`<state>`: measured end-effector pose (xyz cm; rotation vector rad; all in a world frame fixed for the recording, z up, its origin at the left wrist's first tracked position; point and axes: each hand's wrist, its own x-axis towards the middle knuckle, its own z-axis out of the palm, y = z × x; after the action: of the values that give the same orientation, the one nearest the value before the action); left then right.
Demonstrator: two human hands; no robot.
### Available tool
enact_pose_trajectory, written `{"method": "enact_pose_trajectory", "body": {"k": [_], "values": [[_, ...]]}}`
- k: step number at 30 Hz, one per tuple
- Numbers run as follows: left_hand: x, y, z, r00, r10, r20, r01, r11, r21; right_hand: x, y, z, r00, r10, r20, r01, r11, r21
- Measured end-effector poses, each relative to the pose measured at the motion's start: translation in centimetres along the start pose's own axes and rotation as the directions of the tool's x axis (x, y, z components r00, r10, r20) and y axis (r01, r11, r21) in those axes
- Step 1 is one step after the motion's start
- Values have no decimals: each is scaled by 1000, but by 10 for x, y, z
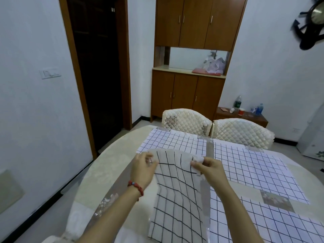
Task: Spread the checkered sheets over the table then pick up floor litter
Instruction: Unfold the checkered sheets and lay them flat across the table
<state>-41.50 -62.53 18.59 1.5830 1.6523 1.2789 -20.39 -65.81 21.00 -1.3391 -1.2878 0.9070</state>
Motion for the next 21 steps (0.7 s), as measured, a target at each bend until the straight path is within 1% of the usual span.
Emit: {"method": "enact_pose_trajectory", "body": {"k": [2, 3, 5, 7, 9, 11, 14, 16, 21], "values": [[-18, 9, 8, 993, 40, 114, -30, 995, -94, 3, -1, 10, 999, -24, 32, 25, 999, -35], [-25, 13, 12, 985, 38, 168, -12, 989, -149, 4, -2, 15, 998, -36, 55, 39, 998, -57], [-33, 25, 17, 964, -27, 265, 100, 959, -266, 4, -4, 24, 994, -52, 95, 61, 993, -98], [-35, 33, 18, 935, -93, 341, 221, 907, -359, 3, -3, 33, 990, -70, 125, 89, 984, -156], [-33, 38, 16, 908, -150, 390, 315, 858, -405, 2, -1, 38, 983, -87, 161, 122, 968, -218], [-32, 38, 15, 892, -191, 409, 370, 828, -422, 1, 1, 42, 974, -90, 206, 140, 961, -240], [-31, 35, 14, 898, -223, 379, 382, 824, -420, -1, 3, 44, 964, -76, 255, 133, 967, -216], [-31, 33, 13, 899, -241, 367, 397, 804, -443, -2, 5, 45, 963, -63, 264, 121, 970, -211], [-32, 26, 12, 902, -201, 383, 382, 786, -487, -3, 7, 44, 964, -54, 262, 93, 986, -139]]}}
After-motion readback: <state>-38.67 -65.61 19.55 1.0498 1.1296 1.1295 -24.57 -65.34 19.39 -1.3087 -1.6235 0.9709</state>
